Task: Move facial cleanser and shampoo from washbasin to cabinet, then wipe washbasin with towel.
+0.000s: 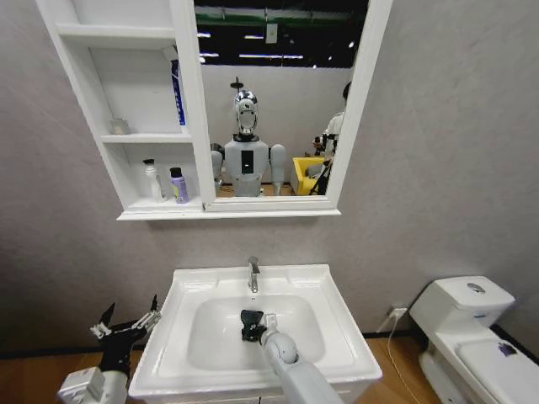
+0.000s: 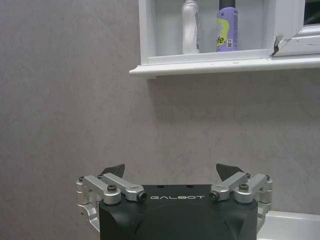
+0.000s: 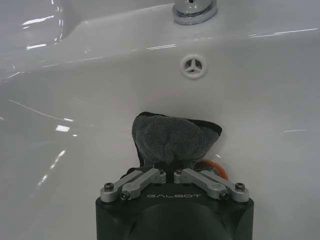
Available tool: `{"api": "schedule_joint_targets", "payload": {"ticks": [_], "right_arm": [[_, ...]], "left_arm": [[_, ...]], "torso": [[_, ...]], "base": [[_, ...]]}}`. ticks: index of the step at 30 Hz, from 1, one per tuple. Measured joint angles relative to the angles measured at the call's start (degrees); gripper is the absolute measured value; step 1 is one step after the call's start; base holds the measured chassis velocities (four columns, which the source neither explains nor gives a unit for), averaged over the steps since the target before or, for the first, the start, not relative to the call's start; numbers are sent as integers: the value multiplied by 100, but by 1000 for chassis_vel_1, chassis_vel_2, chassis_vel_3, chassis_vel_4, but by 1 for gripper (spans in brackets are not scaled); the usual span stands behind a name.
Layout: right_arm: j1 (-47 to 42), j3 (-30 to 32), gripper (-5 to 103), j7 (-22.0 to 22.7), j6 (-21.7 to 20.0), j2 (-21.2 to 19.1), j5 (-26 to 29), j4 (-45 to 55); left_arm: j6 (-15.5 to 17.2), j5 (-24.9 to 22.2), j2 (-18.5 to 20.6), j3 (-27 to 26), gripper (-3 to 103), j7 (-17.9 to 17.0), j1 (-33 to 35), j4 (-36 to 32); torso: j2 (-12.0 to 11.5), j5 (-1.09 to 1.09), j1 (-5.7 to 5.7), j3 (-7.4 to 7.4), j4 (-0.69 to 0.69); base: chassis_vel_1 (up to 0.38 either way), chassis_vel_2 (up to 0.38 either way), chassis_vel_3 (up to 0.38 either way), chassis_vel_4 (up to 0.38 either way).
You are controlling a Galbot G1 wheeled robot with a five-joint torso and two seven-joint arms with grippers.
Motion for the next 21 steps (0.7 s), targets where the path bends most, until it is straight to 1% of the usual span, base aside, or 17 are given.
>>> {"api": "schedule_joint_targets", "payload": {"ticks": [2,4,6,11,15,21], "right_arm": [[46,20,2,58,-26,131,125,-104],[48,36,2,113,-61,131,199,-100],[1,48,2,159,-139,-3,298,17],[-111,152,2,205,-150,-194,321,131],[-359,345,2,191,-119,-539,167,375],[-562,561,2,194,-115,-777,105,681]], "left_arm": [[0,0,0,0,100,0,0,0],[0,0,0,0,100,0,0,0],[0,0,0,0,100,0,0,0],[0,0,0,0,100,0,0,0],[0,0,0,0,100,0,0,0],[0,0,0,0,100,0,0,0]], "torso": [[0,1,0,0,2],[0,0,0,0,1],[0,1,1,0,2],[0,1,0,0,0],[0,2,0,0,1],[0,1,0,0,-1]], "base": [[0,0,0,0],[0,0,0,0],[0,0,0,0],[0,0,0,0],[0,0,0,0],[0,0,0,0]]}}
